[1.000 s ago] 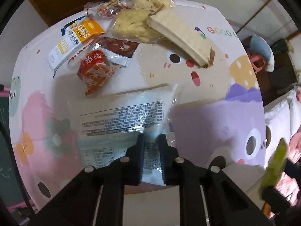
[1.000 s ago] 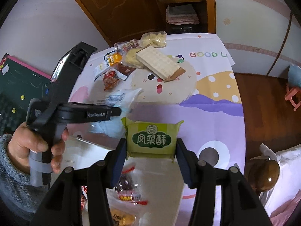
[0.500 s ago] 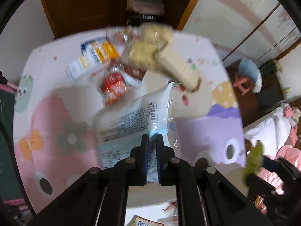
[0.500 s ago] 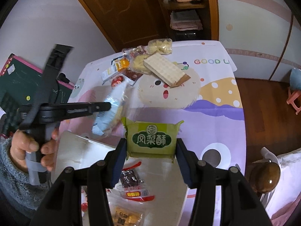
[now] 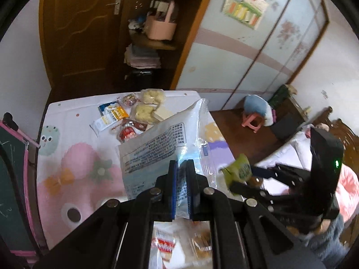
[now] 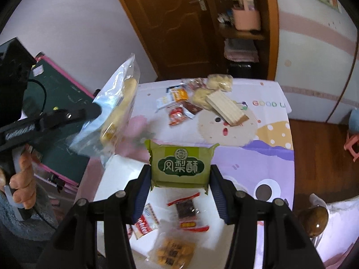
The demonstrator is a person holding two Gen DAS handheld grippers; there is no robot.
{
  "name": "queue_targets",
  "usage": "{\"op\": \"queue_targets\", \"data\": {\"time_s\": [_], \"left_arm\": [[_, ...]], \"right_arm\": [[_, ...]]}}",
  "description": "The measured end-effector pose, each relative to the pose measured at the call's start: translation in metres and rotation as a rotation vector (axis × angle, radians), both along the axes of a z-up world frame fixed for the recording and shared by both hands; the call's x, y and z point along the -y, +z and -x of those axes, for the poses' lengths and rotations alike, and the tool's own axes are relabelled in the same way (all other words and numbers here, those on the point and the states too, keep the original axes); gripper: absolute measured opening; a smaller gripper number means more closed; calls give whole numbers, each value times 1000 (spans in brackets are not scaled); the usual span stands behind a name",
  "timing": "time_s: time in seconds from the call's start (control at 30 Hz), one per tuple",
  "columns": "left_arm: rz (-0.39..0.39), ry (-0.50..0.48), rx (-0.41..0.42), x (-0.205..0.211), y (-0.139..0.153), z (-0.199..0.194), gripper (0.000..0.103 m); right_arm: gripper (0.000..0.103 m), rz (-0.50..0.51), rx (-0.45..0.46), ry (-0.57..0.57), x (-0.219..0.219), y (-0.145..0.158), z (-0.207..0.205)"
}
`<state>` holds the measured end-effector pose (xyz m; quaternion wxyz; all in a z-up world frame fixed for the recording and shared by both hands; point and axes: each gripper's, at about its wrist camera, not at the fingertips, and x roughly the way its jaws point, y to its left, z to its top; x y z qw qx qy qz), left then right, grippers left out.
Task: Organize snacks
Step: 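Carry the green packet and blue-white packet over the white tray, then open both tools to drop the packets into the white tray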
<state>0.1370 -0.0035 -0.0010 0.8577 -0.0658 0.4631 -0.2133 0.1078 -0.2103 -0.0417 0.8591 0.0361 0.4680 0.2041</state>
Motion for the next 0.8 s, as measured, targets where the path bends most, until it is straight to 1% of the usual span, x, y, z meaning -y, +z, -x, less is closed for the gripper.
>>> {"op": "queue_targets", "data": {"time_s": [0.07, 0.13, 0.2, 0.27, 0.3, 0.33, 0.37, 0.4, 0.43, 0.47, 0.5, 0.57, 0.6, 0.63, 0.7, 0.8], "left_arm": [[8, -17, 1, -3, 1, 22, 5], [16, -31, -8, -5, -4, 41, 5], [34, -44, -23, -7, -13, 59, 5], [27, -48, -33, -5, -24, 75, 6], [6, -42, -24, -4, -29, 81, 8], [-36, -32, -2, -1, -33, 89, 8], [-108, -23, 53, 5, -36, 99, 11], [-173, -11, 103, 9, -37, 107, 31], [-253, 13, 163, 15, -39, 118, 49], [-283, 25, 194, 17, -40, 126, 91], [-292, 40, 235, 19, -39, 135, 102], [-294, 61, 294, 21, -40, 150, 103], [-305, 63, 301, 22, -42, 153, 103], [-313, 63, 299, 23, -43, 156, 103], [-305, 61, 269, 21, -48, 160, 103], [-258, 69, 214, 16, -52, 157, 103]], "right_arm": [[52, 8, 19, 11, -7, 5, 15], [52, 21, 33, 10, -14, 8, 31], [52, 38, 45, 5, -19, 8, 43], [52, 73, 51, -6, -24, 4, 53], [54, 92, 45, -16, -27, 0, 58], [55, 114, 34, -36, -29, -5, 60], [59, 130, 25, -54, -30, -10, 62], [64, 150, 19, -80, -31, -15, 64], [66, 171, 19, -111, -31, -19, 66], [71, 198, 16, -150, -31, -24, 68], [77, 209, 7, -174, -30, -28, 69], [78, 196, -25, -208, -27, -35, 74], [78, 178, -44, -216, -25, -38, 78], [78, 168, -59, -222, -24, -41, 81], [78, 155, -83, -227, -24, -45, 89], [78, 143, -91, -240, -22, -46, 98]]}}
